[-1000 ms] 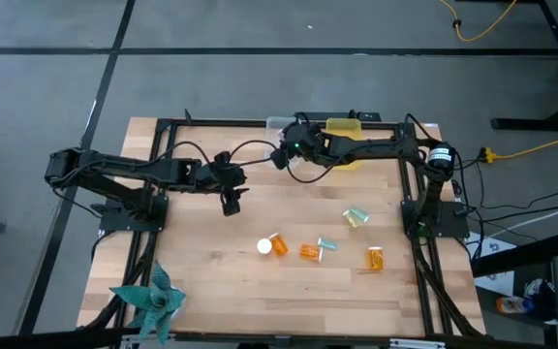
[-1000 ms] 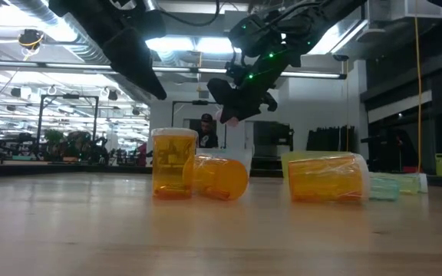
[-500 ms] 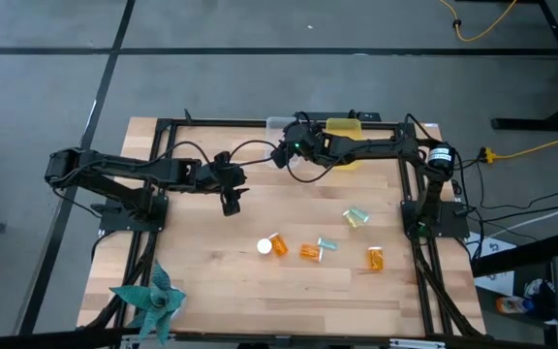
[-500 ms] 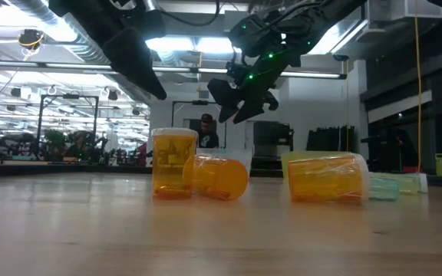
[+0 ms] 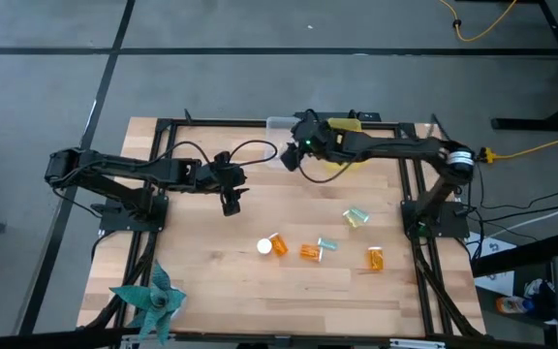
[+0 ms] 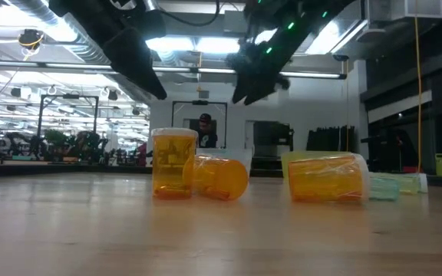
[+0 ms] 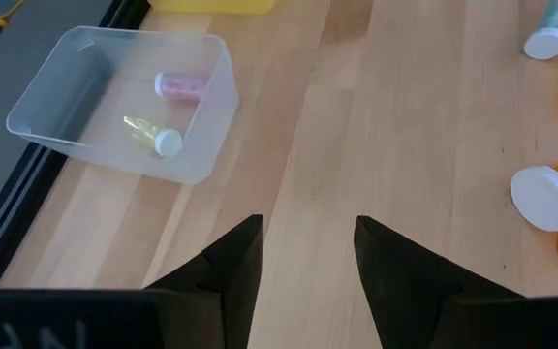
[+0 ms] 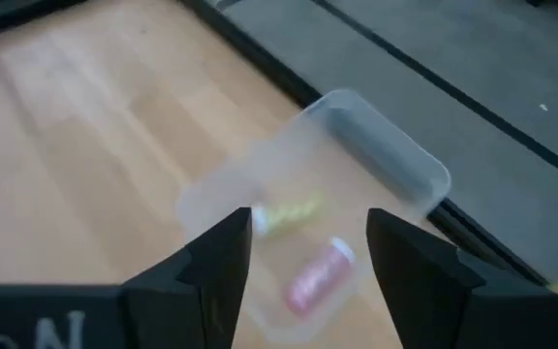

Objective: Pick and place medicine bottles into bin by pill shape (circle, oval)
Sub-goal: Put the small blue pill bottle into the transparent bin

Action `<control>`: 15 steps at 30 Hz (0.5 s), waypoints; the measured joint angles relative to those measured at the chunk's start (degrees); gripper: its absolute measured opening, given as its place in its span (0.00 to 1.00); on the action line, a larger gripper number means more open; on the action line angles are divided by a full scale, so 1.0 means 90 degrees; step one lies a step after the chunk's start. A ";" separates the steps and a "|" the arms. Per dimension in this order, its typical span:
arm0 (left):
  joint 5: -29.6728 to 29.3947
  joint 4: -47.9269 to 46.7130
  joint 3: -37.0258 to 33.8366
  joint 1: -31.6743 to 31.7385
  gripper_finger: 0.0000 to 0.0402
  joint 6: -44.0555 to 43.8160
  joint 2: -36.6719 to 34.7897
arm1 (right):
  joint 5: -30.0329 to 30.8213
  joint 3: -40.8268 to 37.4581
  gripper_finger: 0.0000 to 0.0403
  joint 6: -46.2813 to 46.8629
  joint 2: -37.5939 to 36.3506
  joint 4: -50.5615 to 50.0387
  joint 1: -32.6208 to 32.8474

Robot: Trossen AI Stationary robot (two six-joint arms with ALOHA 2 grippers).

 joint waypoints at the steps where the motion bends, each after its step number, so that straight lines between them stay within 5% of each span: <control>1: 0.0000 0.0003 0.0000 0.0000 0.39 0.0000 0.0000 | -0.0089 0.0000 0.50 -0.0007 -0.0159 -0.0333 0.0050; 8: -0.0001 0.0059 0.0000 0.0000 0.39 0.0000 0.0000 | -0.0622 0.0002 0.50 0.0611 -0.1210 -0.2907 0.0521; 15: -0.0007 0.0142 0.0000 0.0000 0.39 0.0000 0.0000 | -0.0473 -0.0003 0.50 0.2664 -0.1666 -0.5735 0.1426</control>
